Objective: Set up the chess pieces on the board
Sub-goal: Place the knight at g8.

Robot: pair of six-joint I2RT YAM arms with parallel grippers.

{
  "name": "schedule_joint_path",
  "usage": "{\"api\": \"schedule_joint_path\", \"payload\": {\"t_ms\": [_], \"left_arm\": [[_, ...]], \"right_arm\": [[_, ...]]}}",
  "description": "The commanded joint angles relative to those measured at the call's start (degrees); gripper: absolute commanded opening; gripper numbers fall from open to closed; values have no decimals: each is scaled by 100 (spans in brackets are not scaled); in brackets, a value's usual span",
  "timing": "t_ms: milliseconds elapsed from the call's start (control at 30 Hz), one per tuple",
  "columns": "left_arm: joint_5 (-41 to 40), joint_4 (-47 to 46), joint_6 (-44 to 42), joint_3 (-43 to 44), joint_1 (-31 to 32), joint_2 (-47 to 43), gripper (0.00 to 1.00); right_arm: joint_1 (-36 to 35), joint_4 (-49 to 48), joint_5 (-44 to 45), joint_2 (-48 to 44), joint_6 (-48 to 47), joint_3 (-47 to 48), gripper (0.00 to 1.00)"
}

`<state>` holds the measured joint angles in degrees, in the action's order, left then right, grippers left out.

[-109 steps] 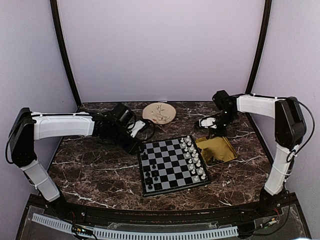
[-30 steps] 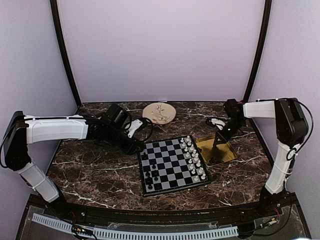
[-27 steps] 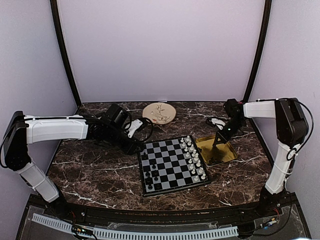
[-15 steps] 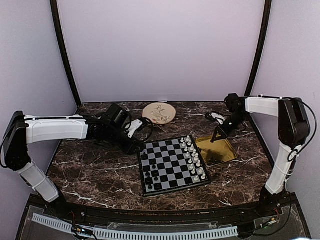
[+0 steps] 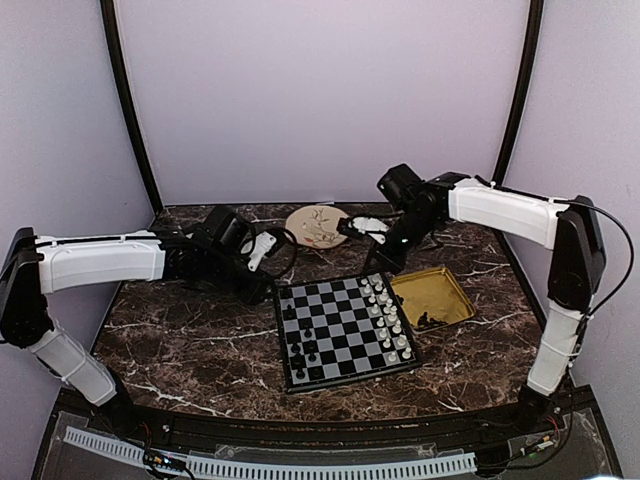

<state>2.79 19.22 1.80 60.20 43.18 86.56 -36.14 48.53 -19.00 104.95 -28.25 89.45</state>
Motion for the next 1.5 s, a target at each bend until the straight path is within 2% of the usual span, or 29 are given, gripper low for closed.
{"api": "schedule_joint_path", "payload": {"t_ms": [0, 233, 700, 1467], "left_arm": [[-460, 19, 183, -146, -60, -355, 37], [-848, -65, 463, -218, -350, -621, 39], [-1251, -100, 519, -309, -493, -1015, 40], [-1362, -140, 485, -356, -533, -1203, 40]], "right_arm": [[-685, 137, 721, 508, -116, 356, 3], [-1250, 124, 1209, 1405, -84, 1337, 3], [-1467, 656, 684, 3330, 105, 3802, 4], [-1724, 640, 415, 3969, 153, 4388, 6]]}}
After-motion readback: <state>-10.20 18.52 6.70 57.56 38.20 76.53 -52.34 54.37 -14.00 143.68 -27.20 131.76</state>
